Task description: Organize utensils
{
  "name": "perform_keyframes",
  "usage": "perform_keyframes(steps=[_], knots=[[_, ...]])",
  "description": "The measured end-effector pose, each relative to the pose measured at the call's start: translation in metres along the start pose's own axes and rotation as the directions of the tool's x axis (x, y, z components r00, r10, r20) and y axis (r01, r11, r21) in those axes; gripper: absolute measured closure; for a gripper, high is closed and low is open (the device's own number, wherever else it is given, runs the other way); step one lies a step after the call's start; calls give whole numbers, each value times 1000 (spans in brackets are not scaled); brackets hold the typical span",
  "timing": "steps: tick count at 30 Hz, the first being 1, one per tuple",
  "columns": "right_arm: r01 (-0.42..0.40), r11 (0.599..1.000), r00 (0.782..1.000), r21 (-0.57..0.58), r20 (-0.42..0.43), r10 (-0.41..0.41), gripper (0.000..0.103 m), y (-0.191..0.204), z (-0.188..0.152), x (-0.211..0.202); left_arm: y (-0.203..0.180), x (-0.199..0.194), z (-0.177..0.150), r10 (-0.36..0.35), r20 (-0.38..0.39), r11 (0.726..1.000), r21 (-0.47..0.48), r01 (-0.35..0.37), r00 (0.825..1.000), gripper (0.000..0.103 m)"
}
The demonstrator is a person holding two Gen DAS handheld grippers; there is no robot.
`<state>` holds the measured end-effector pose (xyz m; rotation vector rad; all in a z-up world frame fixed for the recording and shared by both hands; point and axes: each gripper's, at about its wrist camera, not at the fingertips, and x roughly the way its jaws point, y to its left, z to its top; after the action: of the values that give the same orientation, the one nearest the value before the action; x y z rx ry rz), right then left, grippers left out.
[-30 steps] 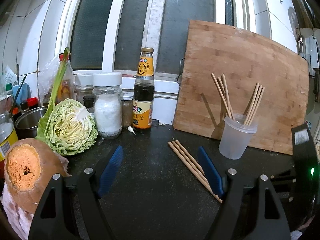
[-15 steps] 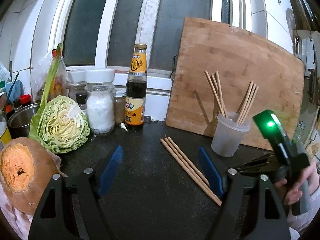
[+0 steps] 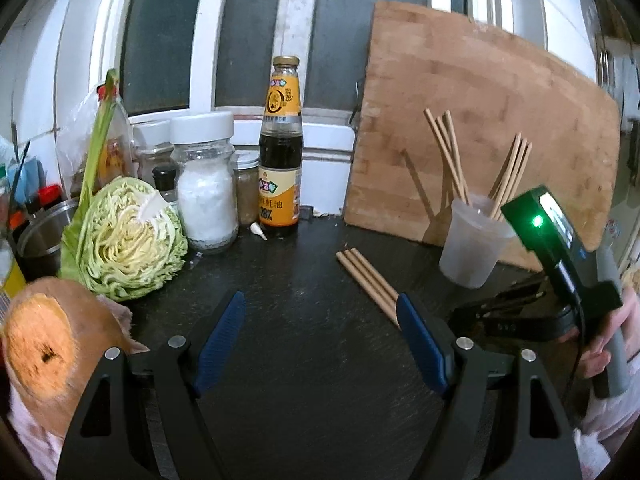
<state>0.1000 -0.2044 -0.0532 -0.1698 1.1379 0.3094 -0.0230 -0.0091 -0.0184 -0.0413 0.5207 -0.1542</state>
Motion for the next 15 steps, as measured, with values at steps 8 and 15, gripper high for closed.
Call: perform_keyframes(steps=[8, 15], knots=[[-190, 981, 959, 30, 222, 178, 101, -15, 18, -48, -14, 15, 34, 7, -125, 999, 39, -2, 992, 26], [-332, 943, 683, -27, 683, 260, 101, -40, 21, -162, -52, 74, 67, -10, -297, 999, 47, 26, 955, 65]])
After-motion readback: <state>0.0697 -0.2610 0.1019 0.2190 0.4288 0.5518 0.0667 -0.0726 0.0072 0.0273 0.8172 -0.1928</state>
